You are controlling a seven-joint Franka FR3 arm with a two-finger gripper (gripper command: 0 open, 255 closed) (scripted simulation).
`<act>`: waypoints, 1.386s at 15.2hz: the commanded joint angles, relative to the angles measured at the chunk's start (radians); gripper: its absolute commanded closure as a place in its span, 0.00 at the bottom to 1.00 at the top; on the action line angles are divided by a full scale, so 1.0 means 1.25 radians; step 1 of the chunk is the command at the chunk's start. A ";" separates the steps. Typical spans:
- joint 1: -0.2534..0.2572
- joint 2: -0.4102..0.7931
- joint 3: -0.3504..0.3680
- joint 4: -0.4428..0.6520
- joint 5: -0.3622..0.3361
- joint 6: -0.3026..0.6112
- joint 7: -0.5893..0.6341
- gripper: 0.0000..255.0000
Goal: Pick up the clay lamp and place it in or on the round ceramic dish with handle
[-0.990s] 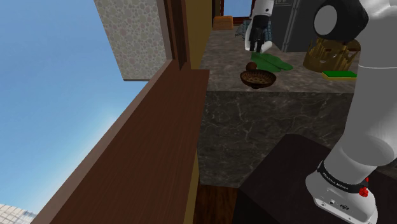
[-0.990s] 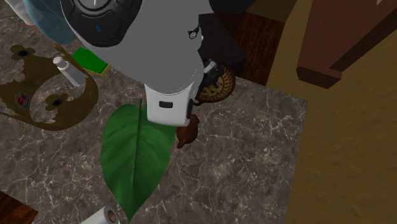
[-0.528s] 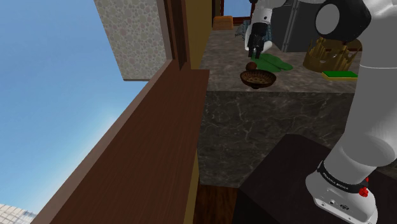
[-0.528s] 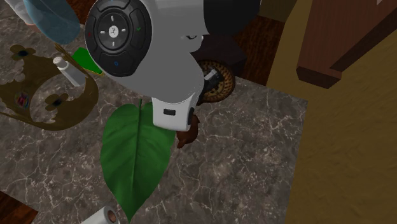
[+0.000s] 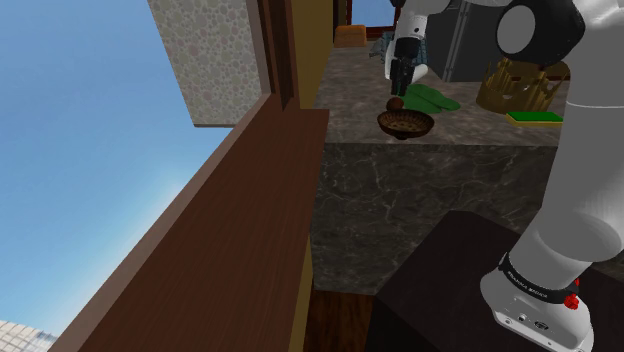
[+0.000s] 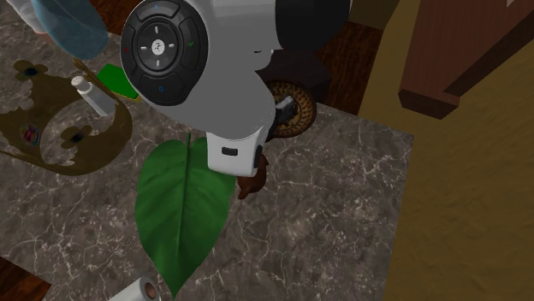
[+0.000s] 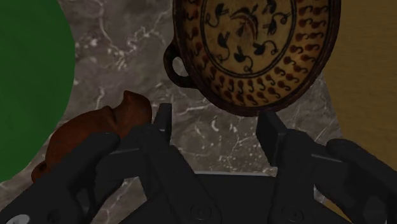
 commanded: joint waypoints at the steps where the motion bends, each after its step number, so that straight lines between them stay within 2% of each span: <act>1: 0.000 0.000 0.000 0.000 0.000 0.000 0.000 1.00; 9: 0.000 0.000 0.000 0.000 0.000 0.000 0.000 1.00; 10: 0.000 0.000 0.000 0.000 0.000 0.000 0.000 0.00; 13: 0.124 -0.063 -0.027 -0.126 -0.200 0.250 0.273 0.00; 15: 0.187 -0.064 -0.046 -0.167 -0.354 0.356 0.480 0.00; 16: 0.210 -0.055 -0.058 -0.174 -0.415 0.382 0.562 0.00; 21: 0.204 -0.047 -0.061 -0.217 -0.413 0.434 0.561 0.00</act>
